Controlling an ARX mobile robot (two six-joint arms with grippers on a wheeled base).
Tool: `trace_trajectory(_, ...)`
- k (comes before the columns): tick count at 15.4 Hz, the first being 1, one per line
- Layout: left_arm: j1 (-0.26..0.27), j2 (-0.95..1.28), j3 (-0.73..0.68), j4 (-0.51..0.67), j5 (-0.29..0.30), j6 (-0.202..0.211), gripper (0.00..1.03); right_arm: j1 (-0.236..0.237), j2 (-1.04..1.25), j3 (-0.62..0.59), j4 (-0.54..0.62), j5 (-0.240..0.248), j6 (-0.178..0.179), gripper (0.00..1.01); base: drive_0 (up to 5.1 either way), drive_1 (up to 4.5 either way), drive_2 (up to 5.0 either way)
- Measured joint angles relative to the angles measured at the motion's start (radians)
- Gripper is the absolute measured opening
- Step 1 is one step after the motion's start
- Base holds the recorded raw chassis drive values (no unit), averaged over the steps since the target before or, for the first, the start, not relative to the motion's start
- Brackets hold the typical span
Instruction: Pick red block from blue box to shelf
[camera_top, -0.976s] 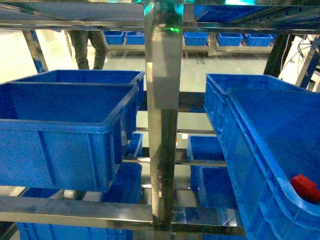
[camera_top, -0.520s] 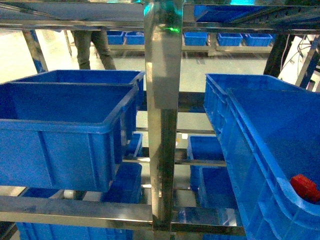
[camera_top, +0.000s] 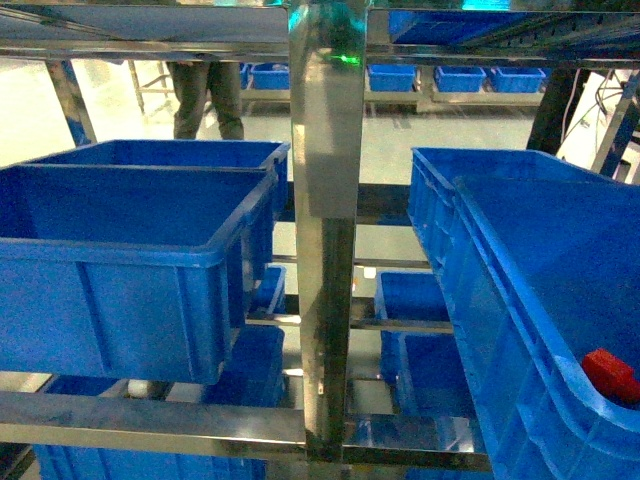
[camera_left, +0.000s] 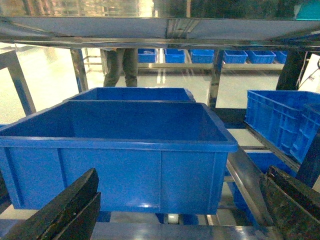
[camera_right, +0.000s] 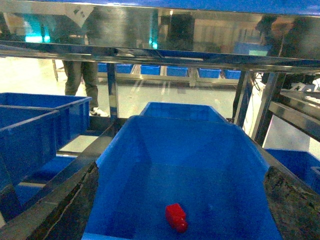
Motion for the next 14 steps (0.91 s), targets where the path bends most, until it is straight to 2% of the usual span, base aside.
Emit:
trace_trajectory(2, 0.000, 0.000, 0.000, 0.000, 0.000, 0.000, 0.98, 0.000, 0.000, 0.000, 0.000, 0.000, 0.000, 0.98, 0.0, 0.00, 0.0)
trace_trajectory(3, 0.000, 0.000, 0.000, 0.000, 0.000, 0.000, 0.98, 0.004, 0.000, 0.003, -0.009, 0.008, 0.000, 0.94, 0.0, 0.00, 0.0)
trace_trajectory(5, 0.000, 0.000, 0.000, 0.000, 0.000, 0.000, 0.98, 0.095, -0.002, 0.006, -0.050, 0.095, 0.000, 0.68, 0.0, 0.00, 0.0)
trace_trajectory(6, 0.000, 0.000, 0.000, 0.000, 0.000, 0.000, 0.98, 0.148, -0.014, 0.006, -0.064, 0.150, 0.000, 0.50, 0.0, 0.00, 0.0)
trace_trajectory(7, 0.000, 0.000, 0.000, 0.000, 0.000, 0.000, 0.98, 0.180, -0.021, 0.006, -0.068, 0.185, 0.000, 0.35, 0.0, 0.00, 0.0)
trace_trajectory(8, 0.000, 0.000, 0.000, 0.000, 0.000, 0.000, 0.98, 0.268, -0.031, 0.007, -0.089, 0.291, 0.000, 0.20, 0.0, 0.00, 0.0)
trace_trajectory(9, 0.000, 0.000, 0.000, 0.000, 0.000, 0.000, 0.98, 0.351, -0.032, 0.006, -0.081, 0.326, 0.000, 0.05, 0.0, 0.00, 0.0)
trace_trajectory(10, 0.000, 0.000, 0.000, 0.000, 0.000, 0.000, 0.98, 0.345, -0.032, 0.006, -0.085, 0.348, -0.002, 0.02, 0.0, 0.00, 0.0)
trace_trajectory(13, 0.000, 0.000, 0.000, 0.000, 0.000, 0.000, 0.98, 0.341, -0.032, 0.006, -0.084, 0.348, -0.002, 0.02, 0.0, 0.00, 0.0)
trace_trajectory(14, 0.000, 0.000, 0.000, 0.000, 0.000, 0.000, 0.98, 0.341, -0.032, 0.006, -0.085, 0.348, -0.003, 0.05, 0.0, 0.00, 0.0)
